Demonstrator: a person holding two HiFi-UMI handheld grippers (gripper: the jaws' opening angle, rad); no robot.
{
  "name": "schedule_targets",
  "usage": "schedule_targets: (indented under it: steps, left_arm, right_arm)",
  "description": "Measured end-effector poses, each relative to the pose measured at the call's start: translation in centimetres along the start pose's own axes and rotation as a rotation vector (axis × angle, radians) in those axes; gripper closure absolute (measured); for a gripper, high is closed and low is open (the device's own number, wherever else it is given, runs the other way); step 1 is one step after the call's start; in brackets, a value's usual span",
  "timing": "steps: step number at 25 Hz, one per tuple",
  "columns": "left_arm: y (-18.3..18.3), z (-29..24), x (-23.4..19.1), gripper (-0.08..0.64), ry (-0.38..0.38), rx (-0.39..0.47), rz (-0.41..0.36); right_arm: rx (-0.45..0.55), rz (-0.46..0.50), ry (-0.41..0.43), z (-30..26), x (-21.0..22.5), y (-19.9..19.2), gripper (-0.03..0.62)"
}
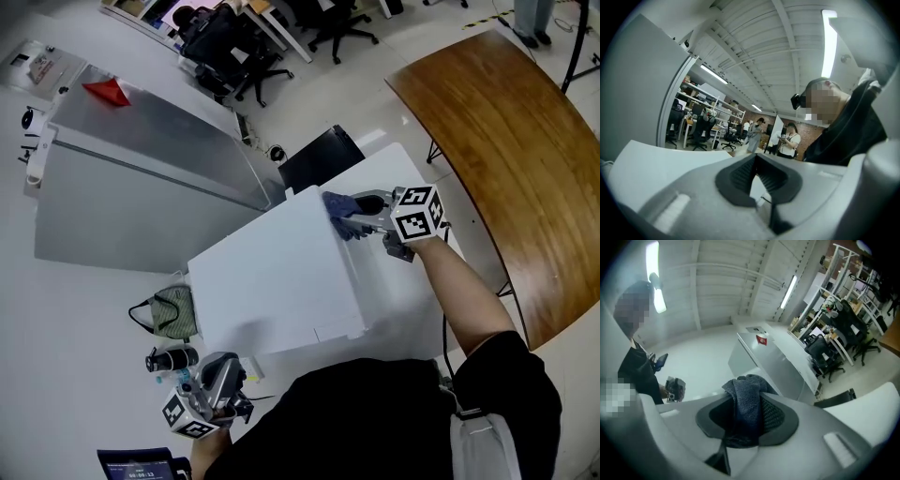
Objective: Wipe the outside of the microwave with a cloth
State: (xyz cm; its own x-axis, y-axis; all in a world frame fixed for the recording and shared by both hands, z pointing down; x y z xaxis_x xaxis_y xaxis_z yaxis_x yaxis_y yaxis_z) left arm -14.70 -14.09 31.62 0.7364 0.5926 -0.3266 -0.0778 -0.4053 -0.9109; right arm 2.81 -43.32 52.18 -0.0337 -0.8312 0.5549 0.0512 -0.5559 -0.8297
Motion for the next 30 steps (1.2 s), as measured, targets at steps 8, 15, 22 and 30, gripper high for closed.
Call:
schedule_targets:
  steps: [8, 15, 22, 30]
  left_arm:
    - [-1.2, 0.3, 0.2, 0.555, 0.006, -0.031, 0.022]
    - [0.3, -1.5, 2.2, 0.555, -0.065, 0.005, -0.004]
    - [1.0, -0.6, 2.2, 0.555, -0.106, 0.053, -0.054]
    - [0.7, -1.1, 2.3, 0.555, -0.089, 0.045, -0.01]
  right_arm:
    - [-0.439, -0.051, -0.304, 0.0, 8.5, -11.4, 0.477]
    - [-0.68, 0.01, -0.453, 0.2, 9.0, -13.9, 0.472]
    - [-0.046, 0.1, -0.042, 1.2, -6.0, 1.1, 0.472]
    - [-0.123, -0.025, -0.091, 1.3, -0.9, -4.4, 0.472]
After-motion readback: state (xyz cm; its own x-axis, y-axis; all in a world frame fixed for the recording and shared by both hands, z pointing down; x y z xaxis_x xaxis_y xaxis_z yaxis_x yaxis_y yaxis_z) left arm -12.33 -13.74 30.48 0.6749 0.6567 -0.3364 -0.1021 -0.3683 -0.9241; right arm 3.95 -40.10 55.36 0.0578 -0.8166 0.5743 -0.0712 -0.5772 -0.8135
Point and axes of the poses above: the fingertips, and each gripper's own axes: z backward along the fingers, x to its right, y out of its top, the point moved 5 cm from there along z, backward along the fingers, and after that the axes turned 9 degrees about -x, right-handed, at the moved point
